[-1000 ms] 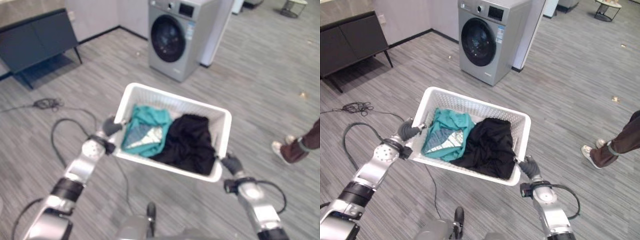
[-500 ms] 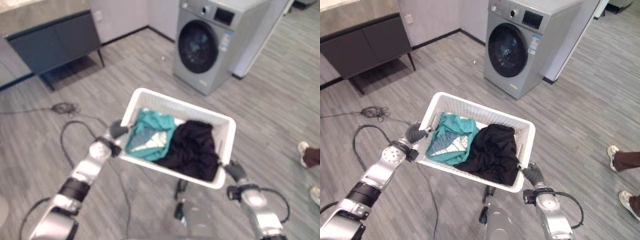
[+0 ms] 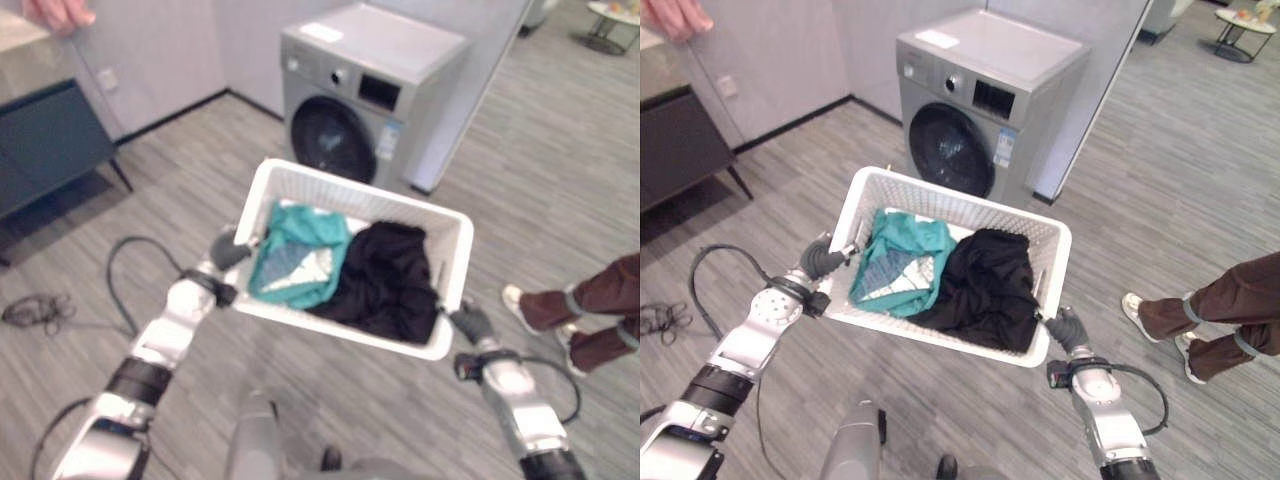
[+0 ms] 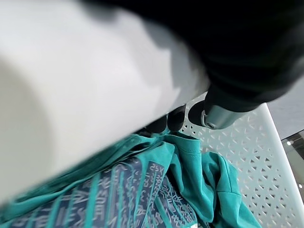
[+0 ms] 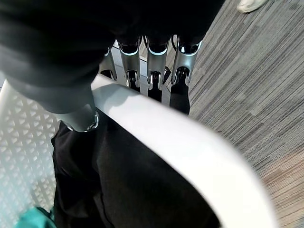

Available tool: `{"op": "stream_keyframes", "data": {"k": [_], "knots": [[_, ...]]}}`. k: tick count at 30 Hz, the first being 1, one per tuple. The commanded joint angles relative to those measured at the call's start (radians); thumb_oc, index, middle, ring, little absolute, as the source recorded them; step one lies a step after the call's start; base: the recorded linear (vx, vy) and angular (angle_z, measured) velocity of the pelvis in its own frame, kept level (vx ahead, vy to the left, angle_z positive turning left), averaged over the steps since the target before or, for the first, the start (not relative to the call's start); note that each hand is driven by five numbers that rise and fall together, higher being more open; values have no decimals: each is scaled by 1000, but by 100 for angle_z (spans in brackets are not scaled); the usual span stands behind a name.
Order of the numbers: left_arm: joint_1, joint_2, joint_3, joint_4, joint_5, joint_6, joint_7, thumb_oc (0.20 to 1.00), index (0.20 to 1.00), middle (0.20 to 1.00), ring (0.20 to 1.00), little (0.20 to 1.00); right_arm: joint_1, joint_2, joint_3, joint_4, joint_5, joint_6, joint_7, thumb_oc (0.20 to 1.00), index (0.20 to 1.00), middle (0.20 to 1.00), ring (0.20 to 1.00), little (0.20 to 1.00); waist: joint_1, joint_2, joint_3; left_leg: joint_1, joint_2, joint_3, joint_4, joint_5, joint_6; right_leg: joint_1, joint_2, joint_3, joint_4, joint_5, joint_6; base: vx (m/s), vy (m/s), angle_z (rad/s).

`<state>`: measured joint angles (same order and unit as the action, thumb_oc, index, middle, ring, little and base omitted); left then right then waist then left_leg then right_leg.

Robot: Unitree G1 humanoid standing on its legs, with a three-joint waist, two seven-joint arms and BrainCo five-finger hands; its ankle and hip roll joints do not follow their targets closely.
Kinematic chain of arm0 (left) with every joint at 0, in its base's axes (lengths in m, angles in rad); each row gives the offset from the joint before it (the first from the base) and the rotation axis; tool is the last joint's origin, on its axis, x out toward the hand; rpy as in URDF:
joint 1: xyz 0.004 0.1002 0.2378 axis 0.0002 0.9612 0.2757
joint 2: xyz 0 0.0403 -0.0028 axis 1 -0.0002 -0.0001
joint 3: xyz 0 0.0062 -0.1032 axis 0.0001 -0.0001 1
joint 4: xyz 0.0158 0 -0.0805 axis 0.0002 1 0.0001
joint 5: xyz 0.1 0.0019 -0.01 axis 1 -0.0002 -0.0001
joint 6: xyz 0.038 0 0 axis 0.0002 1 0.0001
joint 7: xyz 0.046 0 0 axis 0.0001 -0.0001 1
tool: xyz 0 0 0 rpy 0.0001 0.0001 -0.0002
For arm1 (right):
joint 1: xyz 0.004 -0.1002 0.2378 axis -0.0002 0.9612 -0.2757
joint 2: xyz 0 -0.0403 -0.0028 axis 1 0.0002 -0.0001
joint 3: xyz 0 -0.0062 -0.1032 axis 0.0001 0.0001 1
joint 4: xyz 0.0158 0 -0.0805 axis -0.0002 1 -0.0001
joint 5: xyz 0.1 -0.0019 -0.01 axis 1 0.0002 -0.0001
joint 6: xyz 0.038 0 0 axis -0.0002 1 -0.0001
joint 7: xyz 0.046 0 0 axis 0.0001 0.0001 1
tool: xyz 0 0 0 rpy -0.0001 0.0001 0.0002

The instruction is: Grab the laundry basket,head to the washer,open it,put in the laundry and shut it.

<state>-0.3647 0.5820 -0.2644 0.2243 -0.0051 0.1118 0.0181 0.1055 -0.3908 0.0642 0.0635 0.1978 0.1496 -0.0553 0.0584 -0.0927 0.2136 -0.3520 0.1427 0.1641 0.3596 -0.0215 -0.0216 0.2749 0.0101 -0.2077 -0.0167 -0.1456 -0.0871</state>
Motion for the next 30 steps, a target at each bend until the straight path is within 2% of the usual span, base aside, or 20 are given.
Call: {"op": "stream_keyframes", "data": {"k": [1, 4, 7, 8, 11, 12, 13, 14, 15, 16, 17, 18, 19, 20, 22, 23, 24, 25, 26, 30], "knots": [[-90, 25, 67, -32, -18, -74, 52, 200, 200, 200, 200, 200, -23, -59, -99, -59, 32, -88, -4, 200, 200, 200, 200, 200, 32, 43, -31, 125, 4, 15, -158, 118, -36, -131, 13, -36, 85, 16, 125, 296, 19, -15], [-71, 29, 80, -29, -8, -70, 48, 200, 200, 200, 200, 200, -19, -41, -99, -58, 27, -91, -1, 200, 200, 200, 200, 200, 68, 51, -36, 109, -63, 23, -296, 148, -33, -86, 32, -20, 92, -19, 125, 334, 19, -10], [-46, 34, 93, -41, -3, -68, 38, 200, 200, 200, 200, 200, -25, -32, -96, -60, 22, -88, 3, 200, 200, 200, 200, 200, 86, 53, -45, 88, -87, 39, -292, 155, -25, -58, 41, -4, 96, -37, 123, 312, 31, -25], [-15, 46, 113, -52, 2, -64, 33, 200, 200, 200, 200, 200, -31, -21, -87, -57, 23, -82, 14, 200, 200, 200, 200, 200, 98, 62, -72, 135, -95, 27, -320, 166, -3, -45, 51, 16, 118, -66, 122, 400, 93, -21], [14, 62, 121, -54, 8, -64, 25, 200, 200, 200, 200, 200, -34, -4, -73, -37, 29, -84, 29, 200, 200, 200, 200, 200, 113, 37, -107, 161, -130, -2, -295, 145, 26, -39, 29, 23, 182, -74, 145, 417, 107, 1], [22, 70, 126, -52, 10, -64, 24, 200, 200, 200, 200, 200, -33, 0, -65, -30, 21, -83, 40, 200, 200, 200, 200, 200, 120, 25, -114, 171, -142, -1, -284, 123, 42, -55, 13, 20, 249, -37, 172, 390, 187, 16], [37, 84, 140, -60, 15, -66, 24, 200, 200, 200, 200, 200, -42, 0, -62, -24, -1, -73, 56, 200, 200, 200, 200, 200, 111, 12, -106, 208, -167, 7, -256, 68, 81, -125, -35, 27, 444, 107, 264, 269, 156, 7], [38, 84, 142, -60, 15, -66, 24, 200, 200, 200, 200, 200, -44, 0, -61, -24, -1, -72, 56, 200, 200, 200, 200, 200, 113, 14, -107, 204, -163, 9, -256, 72, 81, -131, -32, 29, 447, 110, 264, 229, 167, -9], [30, 89, 137, -57, 13, -64, 28, 200, 200, 200, 200, 200, -46, 5, -64, -28, -4, -69, 60, 200, 200, 200, 200, 200, 98, 17, -96, 220, -165, 9, -248, 54, 96, -172, -43, 44, 554, 180, 296, 128, 134, -1], [21, 87, 128, -54, 13, -61, 37, 200, 200, 200, 200, 200, -48, 11, -63, -24, -11, -74, 57, 200, 200, 200, 200, 200, 76, 41, -77, 252, -151, -5, -242, 35, 113, -238, -48, 55, 684, 212, 307, 131, 133, 7], [19, 86, 129, -53, 13, -61, 38, 200, 200, 200, 200, 200, -49, 10, -63, -24, -11, -75, 57, 200, 200, 200, 200, 200, 76, 41, -76, 250, -153, -4, -240, 34, 115, -244, -51, 56, 694, 208, 308, 184, 139, 24], [16, 92, 138, -54, 17, -53, 46, 200, 200, 200, 200, 200, -46, 13, -72, -18, -25, -71, 59, 200, 200, 200, 200, 200, 58, 69, -66, 299, -133, -15, -250, 11, 123, -321, -102, 31, 737, 163, 283, 110, 61, 18], [16, 91, 139, -54, 17, -52, 46, 200, 200, 200, 200, 200, -47, 13, -72, -18, -25, -71, 60, 200, 200, 200, 200, 200, 54, 66, -64, 301, -138, -18, -251, 10, 123, -320, -107, 28, 743, 156, 282, 121, 59, 5], [16, 91, 139, -54, 17, -52, 46, 200, 200, 200, 200, 200, -47, 13, -72, -18, -25, -71, 60, 200, 200, 200, 200, 200, 54, 66, -64, 301, -138, -18, -251, 10, 123, -320, -107, 28, 743, 156, 282, 133, 11, 7], [21, 95, 141, -74, 15, -56, 28, 200, 200, 200, 200, 200, -33, 2, -98, -8, -26, -68, 62, 200, 200, 200, 200, 200, 40, 79, -58, 341, -129, -50, -253, -30, 103, -348, -236, -49, 520, 61, 219, 255, -55, 19], [23, 96, 142, -75, 15, -55, 27, 200, 200, 200, 200, 200, -33, 2, -98, -7, -26, -69, 63, 200, 200, 200, 200, 200, 33, 82, -56, 341, -127, -58, -249, -33, 101, -335, -232, -60, 508, 63, 219, 187, -139, 20], [25, 99, 145, -75, 18, -58, 26, 200, 200, 200, 200, 200, -31, 2, -105, -4, -23, -68, 65, 200, 200, 200, 200, 200, 31, 79, -56, 345, -124, -67, -241, -47, 93, -341, -258, -60, 424, 77, 221, 153, -165, 19], [39, 99, 154, -74, 28, -63, 29, 200, 200, 200, 200, 200, -26, -2, -116, 4, -20, -71, 60, 200, 200, 200, 200, 200, 23, 74, -49, 352, -123, -85, -226, -67, 85, -361, -290, -34, 331, 133, 232, 216, -191, 50], [49, 95, 160, -72, 37, -64, 31, 200, 200, 200, 200, 200, -20, -3, -120, 3, -17, -72, 67, 200, 200, 200, 200, 200, 20, 65, -53, 360, -129, -77, -227, -80, 84, -336, -290, -26, 263, 146, 239, 164, -122, 48], [72, 92, 166, -71, 42, -68, 22, 200, 200, 200, 200, 200, -8, -12, -126, 18, -33, -74, 74, 200, 200, 200, 200, 200, 31, 52, -75, 370, -142, -66, -233, -90, 84, -283, -291, -52, 197, 185, 260, 115, -41, 15]]}}
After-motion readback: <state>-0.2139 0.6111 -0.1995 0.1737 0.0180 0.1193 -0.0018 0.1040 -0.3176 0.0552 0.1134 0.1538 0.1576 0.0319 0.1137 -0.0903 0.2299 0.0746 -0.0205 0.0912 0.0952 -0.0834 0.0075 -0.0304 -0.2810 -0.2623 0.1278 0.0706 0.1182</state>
